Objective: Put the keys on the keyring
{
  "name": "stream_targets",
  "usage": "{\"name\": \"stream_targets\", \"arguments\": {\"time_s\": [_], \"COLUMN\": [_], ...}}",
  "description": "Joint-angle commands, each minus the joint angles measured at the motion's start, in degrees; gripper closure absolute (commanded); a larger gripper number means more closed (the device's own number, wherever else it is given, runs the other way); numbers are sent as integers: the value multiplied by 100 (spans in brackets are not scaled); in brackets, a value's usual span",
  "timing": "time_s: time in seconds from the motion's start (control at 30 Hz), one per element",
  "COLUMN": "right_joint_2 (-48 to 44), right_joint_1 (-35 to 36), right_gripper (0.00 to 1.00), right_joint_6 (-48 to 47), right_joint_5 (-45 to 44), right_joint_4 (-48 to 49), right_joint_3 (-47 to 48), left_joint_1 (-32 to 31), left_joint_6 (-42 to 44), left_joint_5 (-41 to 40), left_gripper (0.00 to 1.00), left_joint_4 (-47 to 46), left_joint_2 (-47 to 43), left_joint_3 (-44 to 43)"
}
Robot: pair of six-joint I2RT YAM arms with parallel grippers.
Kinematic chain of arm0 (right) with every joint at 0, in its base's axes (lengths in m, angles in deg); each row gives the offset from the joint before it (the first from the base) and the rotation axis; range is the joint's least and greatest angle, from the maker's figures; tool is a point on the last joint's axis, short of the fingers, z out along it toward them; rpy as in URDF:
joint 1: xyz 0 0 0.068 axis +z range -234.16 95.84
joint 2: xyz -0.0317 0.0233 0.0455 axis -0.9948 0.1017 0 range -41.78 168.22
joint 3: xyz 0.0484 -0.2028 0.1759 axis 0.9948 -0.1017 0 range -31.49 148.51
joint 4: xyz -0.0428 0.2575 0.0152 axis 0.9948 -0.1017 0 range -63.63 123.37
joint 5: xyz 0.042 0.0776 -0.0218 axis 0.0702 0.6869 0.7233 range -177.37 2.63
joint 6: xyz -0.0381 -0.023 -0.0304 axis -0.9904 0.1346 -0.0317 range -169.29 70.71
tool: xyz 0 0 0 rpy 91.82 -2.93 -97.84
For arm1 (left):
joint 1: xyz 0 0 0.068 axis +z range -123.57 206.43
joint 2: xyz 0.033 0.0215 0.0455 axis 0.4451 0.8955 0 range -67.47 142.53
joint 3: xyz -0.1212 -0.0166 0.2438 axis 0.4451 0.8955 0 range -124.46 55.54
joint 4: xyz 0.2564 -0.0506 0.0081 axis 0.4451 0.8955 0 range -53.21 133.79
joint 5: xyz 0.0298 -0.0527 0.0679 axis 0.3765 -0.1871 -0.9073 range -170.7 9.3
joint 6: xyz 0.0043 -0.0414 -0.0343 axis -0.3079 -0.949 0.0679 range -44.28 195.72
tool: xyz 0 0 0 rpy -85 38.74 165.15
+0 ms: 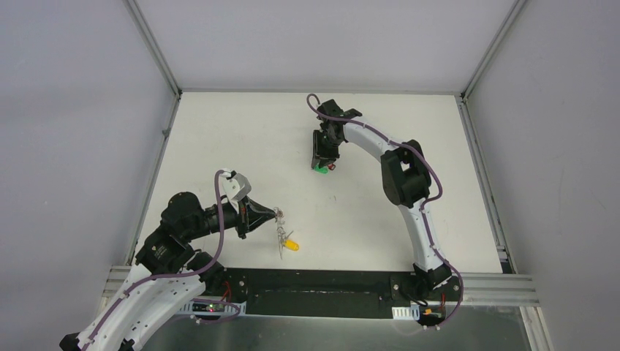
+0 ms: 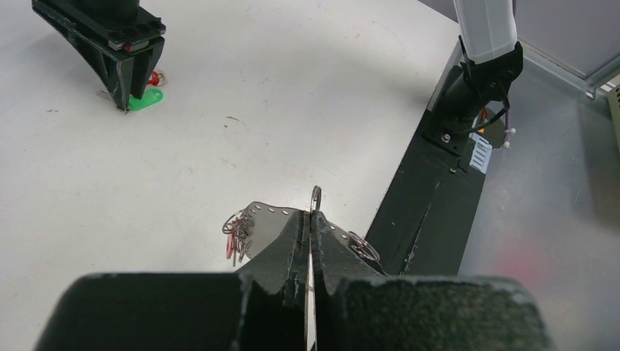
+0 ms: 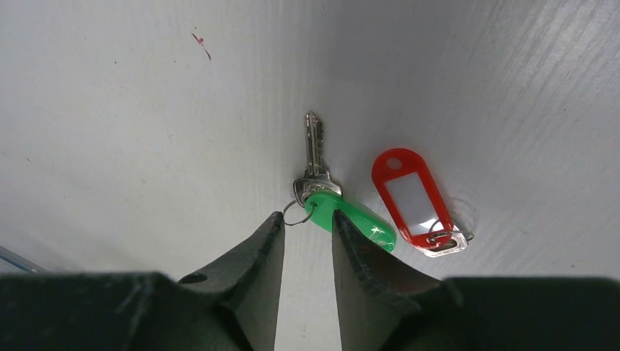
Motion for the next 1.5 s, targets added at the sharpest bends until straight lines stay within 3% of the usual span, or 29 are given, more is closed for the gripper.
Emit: {"name": "stream_targets", "arguments": {"time_s": [0.0, 0.3, 0.57, 1.03, 1.47], "right_joint_2": [-219, -281, -67, -351, -1276], "right_joint_1": [21, 18, 17, 18, 36], "right_gripper": [66, 66, 68, 100, 100], "right_joint_6": [241, 614, 597, 658, -13], "right_joint_5": [140, 177, -54, 228, 641], "right_joint_4": [270, 517, 184, 464, 606], "right_joint_3": [-58, -107, 113, -208, -1287], "left_joint_1": [-53, -53, -53, -55, -53], "left_joint_6": [22, 70, 127, 101, 71], "left_joint_5": [61, 82, 11, -75, -93], "left_gripper": [100, 100, 100, 100, 100], "left_joint_4": [-200, -205, -204, -181, -94], "left_joint_2": [-35, 14, -73, -179, -117], "left_joint_3": [-27, -66, -67, -31, -75]}}
